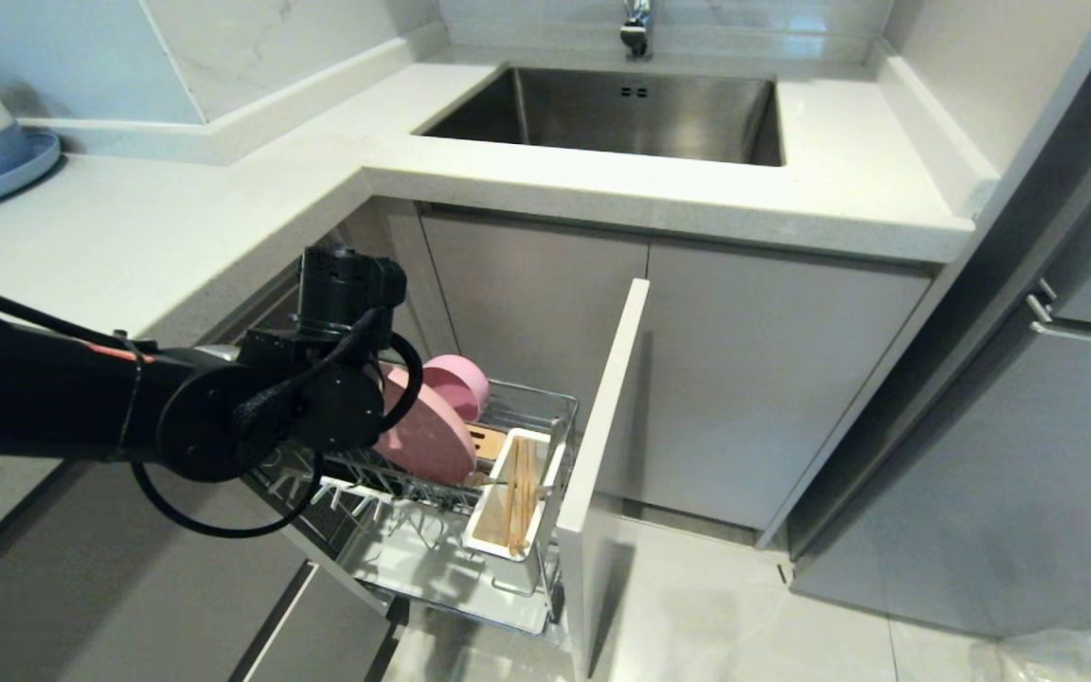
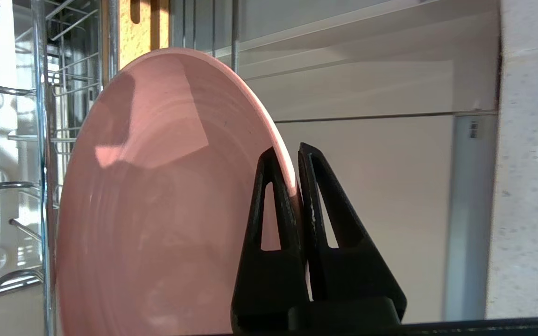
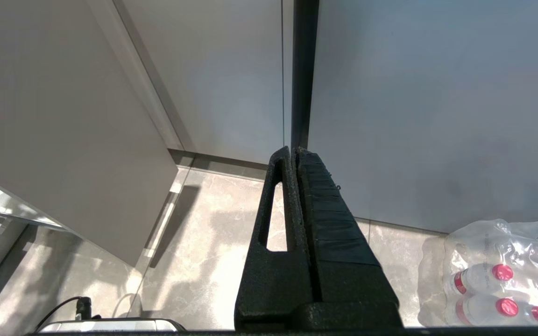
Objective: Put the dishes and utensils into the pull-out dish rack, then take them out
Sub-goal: Pick up the plate and place it in the cupboard
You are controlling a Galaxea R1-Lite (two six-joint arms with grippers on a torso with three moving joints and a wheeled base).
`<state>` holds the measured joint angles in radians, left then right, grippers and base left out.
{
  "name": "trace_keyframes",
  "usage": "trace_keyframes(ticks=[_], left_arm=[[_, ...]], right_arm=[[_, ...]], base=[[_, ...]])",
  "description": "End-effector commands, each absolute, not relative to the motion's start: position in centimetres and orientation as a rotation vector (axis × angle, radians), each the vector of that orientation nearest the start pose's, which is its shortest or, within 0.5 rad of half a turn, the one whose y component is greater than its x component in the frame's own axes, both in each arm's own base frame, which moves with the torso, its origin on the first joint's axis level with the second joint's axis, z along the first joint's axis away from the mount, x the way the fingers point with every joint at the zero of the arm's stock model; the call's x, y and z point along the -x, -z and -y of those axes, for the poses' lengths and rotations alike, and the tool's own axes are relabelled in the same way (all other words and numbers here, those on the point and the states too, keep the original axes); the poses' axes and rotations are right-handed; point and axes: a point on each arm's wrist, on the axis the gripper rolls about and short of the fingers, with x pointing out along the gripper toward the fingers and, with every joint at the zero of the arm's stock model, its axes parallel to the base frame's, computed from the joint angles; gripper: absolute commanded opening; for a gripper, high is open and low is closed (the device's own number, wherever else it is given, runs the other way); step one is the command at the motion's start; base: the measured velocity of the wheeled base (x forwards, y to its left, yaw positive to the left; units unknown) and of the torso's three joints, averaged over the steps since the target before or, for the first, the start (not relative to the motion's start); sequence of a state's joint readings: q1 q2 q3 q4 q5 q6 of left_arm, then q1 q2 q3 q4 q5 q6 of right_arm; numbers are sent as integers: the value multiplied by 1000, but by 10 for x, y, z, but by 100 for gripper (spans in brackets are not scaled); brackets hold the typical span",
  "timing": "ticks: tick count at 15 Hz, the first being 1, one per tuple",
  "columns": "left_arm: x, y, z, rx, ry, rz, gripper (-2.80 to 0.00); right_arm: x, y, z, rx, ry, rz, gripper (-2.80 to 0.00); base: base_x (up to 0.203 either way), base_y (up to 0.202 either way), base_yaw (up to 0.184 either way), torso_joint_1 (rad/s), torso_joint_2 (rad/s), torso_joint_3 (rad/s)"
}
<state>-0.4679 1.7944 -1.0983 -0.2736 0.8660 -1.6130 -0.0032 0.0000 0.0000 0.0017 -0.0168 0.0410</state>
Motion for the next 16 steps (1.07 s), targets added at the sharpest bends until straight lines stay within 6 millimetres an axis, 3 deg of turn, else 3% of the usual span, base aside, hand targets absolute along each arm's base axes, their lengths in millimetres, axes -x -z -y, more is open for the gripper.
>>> trace_keyframes(ticks=[1,16], left_arm=[[-310,-195,137,1309,-563,55,-280],[-329,-164,144,1229,-624,-6,-280]], right_arm=[[23,-75,0,-41,20,-3,-280],[23,-75,0,-41,20,-3,-280]], base=[[0,0,0,0,0,0],[0,0,0,0,0,0]])
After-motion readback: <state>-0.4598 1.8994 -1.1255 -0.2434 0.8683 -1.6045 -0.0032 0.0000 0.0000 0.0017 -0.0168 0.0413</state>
